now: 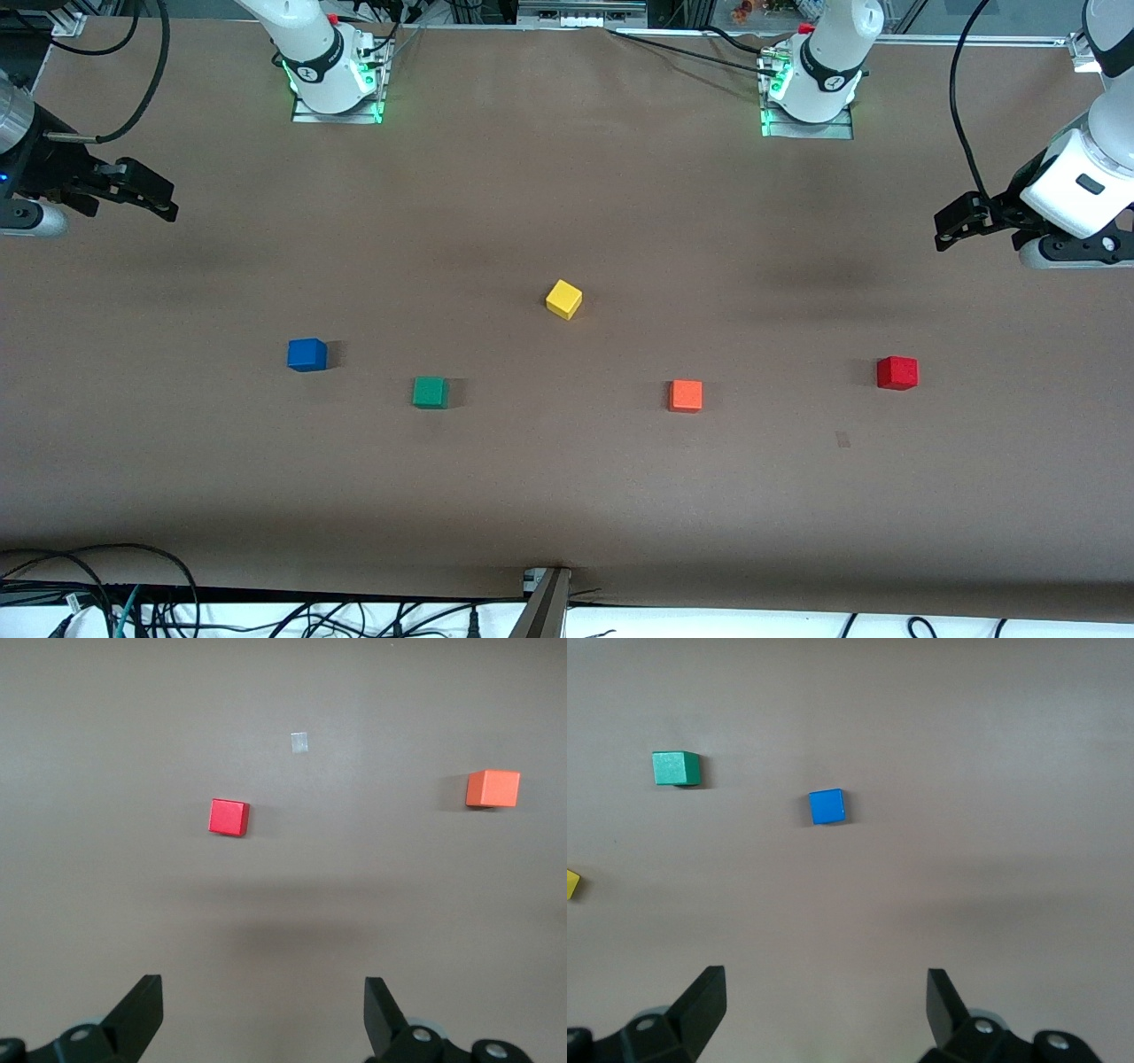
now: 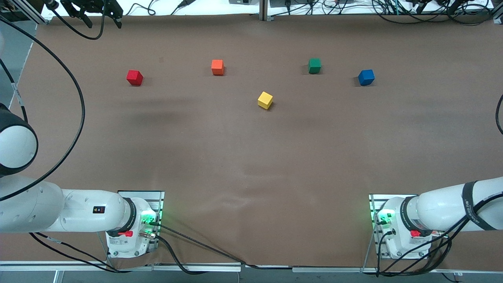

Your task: Pass red block to right arm, stack on blue

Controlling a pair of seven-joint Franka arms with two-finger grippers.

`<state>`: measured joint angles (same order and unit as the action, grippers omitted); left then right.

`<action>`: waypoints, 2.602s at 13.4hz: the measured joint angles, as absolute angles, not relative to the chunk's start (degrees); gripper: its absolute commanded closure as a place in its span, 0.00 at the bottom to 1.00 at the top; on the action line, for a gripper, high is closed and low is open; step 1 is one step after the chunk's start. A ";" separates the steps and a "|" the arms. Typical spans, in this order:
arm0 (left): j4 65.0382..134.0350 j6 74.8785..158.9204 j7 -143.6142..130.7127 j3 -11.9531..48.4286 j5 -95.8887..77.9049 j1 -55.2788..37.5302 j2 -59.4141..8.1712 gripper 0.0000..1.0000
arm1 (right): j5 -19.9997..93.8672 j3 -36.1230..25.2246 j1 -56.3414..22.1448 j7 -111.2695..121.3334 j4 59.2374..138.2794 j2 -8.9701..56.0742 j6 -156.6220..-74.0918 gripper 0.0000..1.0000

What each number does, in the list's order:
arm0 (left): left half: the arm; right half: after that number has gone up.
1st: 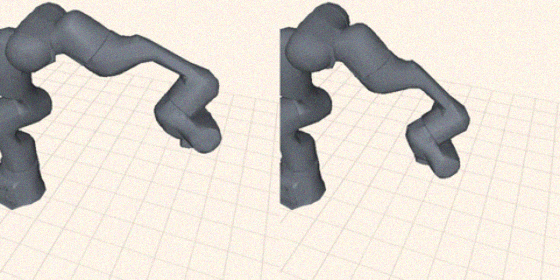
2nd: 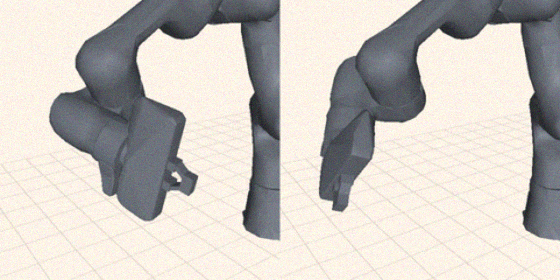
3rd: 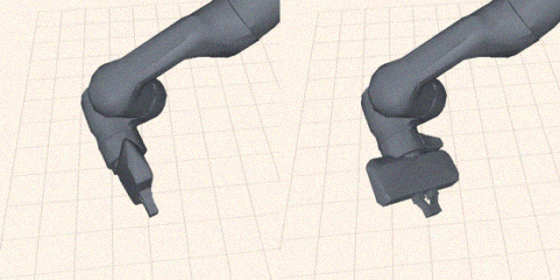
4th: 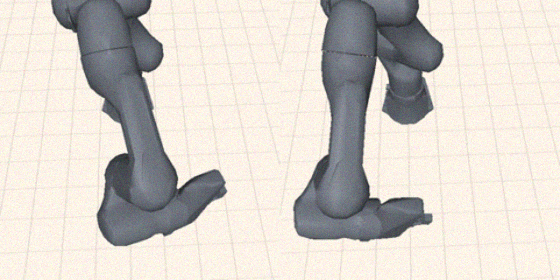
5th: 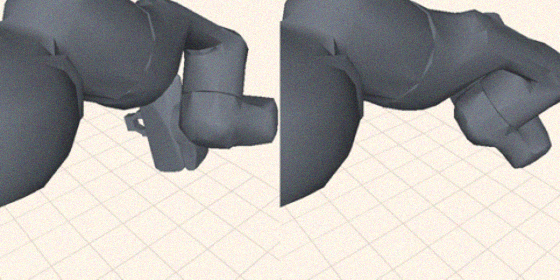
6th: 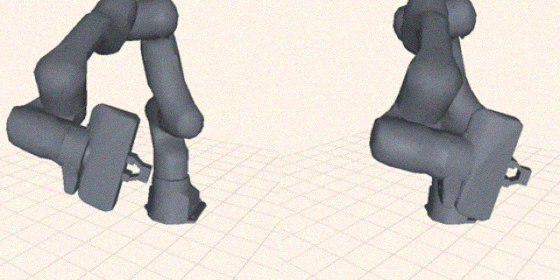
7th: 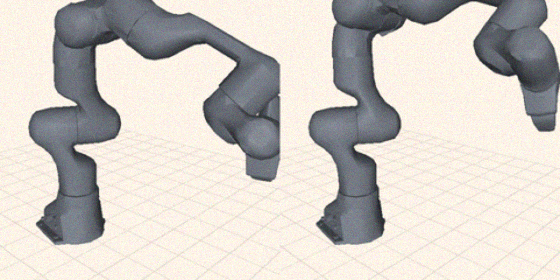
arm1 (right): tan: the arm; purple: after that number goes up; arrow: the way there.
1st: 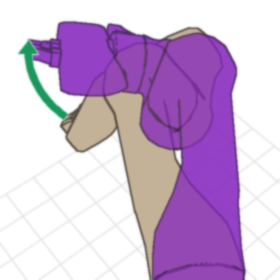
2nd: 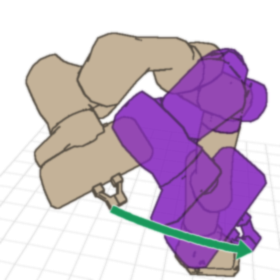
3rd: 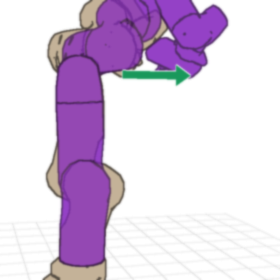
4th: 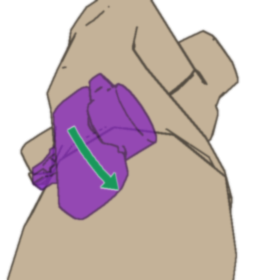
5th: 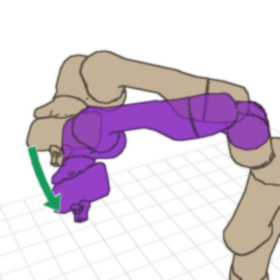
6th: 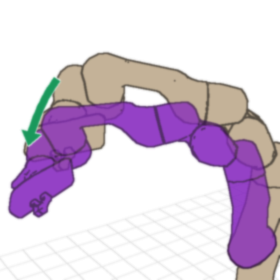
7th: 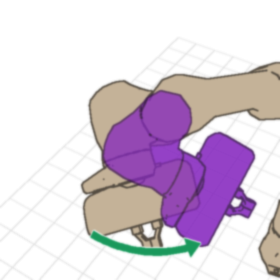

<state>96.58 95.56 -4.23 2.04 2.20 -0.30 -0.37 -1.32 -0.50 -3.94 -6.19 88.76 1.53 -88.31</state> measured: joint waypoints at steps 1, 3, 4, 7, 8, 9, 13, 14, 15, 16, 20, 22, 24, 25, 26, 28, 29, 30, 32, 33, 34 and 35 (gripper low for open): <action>96.58 95.57 -4.23 2.04 2.20 -0.21 -0.37 0.00 | -1.32 -0.50 -3.94 -6.19 88.77 1.53 -88.31 0.00; 96.54 95.62 -4.23 2.02 2.20 -0.02 -0.36 0.00 | -1.32 -0.50 -3.94 -6.19 88.77 1.53 -88.32 0.00; 96.51 95.64 -4.23 2.01 2.20 0.02 -0.37 0.00 | -1.32 -0.50 -3.94 -6.19 88.77 1.53 -88.32 0.00; 96.49 95.68 -4.23 2.02 2.20 0.01 -0.37 0.00 | -1.32 -0.50 -3.94 -6.19 88.77 1.53 -88.32 0.00; 96.49 95.68 -4.23 2.03 2.20 0.01 -0.38 0.00 | -1.32 -0.50 -3.94 -6.19 88.76 1.53 -88.32 0.00; 96.49 95.68 -4.23 2.06 2.20 0.01 -0.43 0.00 | -1.32 -0.50 -3.94 -6.19 88.76 1.53 -88.32 0.00; 96.51 95.68 -4.23 2.29 2.20 -0.02 -1.27 0.00 | -1.17 -0.50 -3.94 -6.19 88.76 1.53 -88.42 0.00; 96.52 95.68 -4.23 2.23 2.20 0.02 -1.79 0.00 | -1.09 -0.50 -3.94 -6.19 88.76 1.53 -88.49 0.00; 96.52 95.68 -4.03 2.08 2.20 0.12 -2.37 0.00 | -1.08 -0.52 -3.94 -6.20 88.76 1.54 -88.62 0.00; 96.52 95.68 -3.40 1.88 2.21 0.31 -2.98 0.00 | -1.07 -0.56 -3.93 -6.20 88.76 1.56 -88.87 0.00; 96.59 96.30 2.80 1.27 2.24 3.98 -7.39 0.00 | -0.71 -0.65 -3.90 -6.21 88.76 1.64 -89.03 0.00; 96.86 99.61 7.65 1.03 2.24 6.71 -11.87 0.00 | -0.56 -0.65 -3.90 -6.21 88.76 1.67 -89.06 0.00; 97.30 104.39 10.41 0.97 2.24 7.92 -16.62 0.00 | -0.54 -0.65 -3.90 -6.22 88.76 1.69 -89.09 0.00; 97.46 107.10 10.91 0.98 2.24 8.01 -18.67 0.00 | -0.53 -0.65 -3.90 -6.22 88.76 1.69 -89.12 0.00; 97.58 110.16 11.77 1.04 2.24 8.00 -20.66 0.00 | -0.52 -0.66 -3.90 -6.22 88.75 1.70 -89.15 0.00; 97.69 114.86 13.22 1.14 2.24 8.00 -24.01 0.00 | -0.47 -0.66 -3.90 -6.23 88.74 1.72 -89.16 0.00; 97.82 116.93 14.33 1.15 2.24 8.00 -25.43 0.00 | -0.46 -0.66 -3.90 -6.23 88.74 1.72 -89.17 0.00; 98.33 119.39 15.33 1.14 2.24 8.00 -26.57 0.00 | -0.46 -0.66 -3.90 -6.23 88.73 1.73 -89.17 0.00; 100.80 125.17 16.23 1.11 2.24 8.04 -27.94 0.00 | -0.45 -0.66 -3.90 -6.23 88.73 1.73 -89.17 0.00; 101.86 127.25 16.31 1.10 2.24 8.12 -28.41 0.00 | -0.45 -0.66 -3.90 -6.23 88.73 1.73 -89.17 0.00; 102.64 128.70 16.41 1.10 2.24 8.33 -28.93 0.00 | -0.45 -0.66 -3.90 -6.23 88.73 1.74 -89.18 0.00; 103.23 130.08 16.60 1.09 2.24 8.57 -29.43 0.00 | -0.44 -0.66 -3.90 -6.24 88.73 1.74 -89.18 0.00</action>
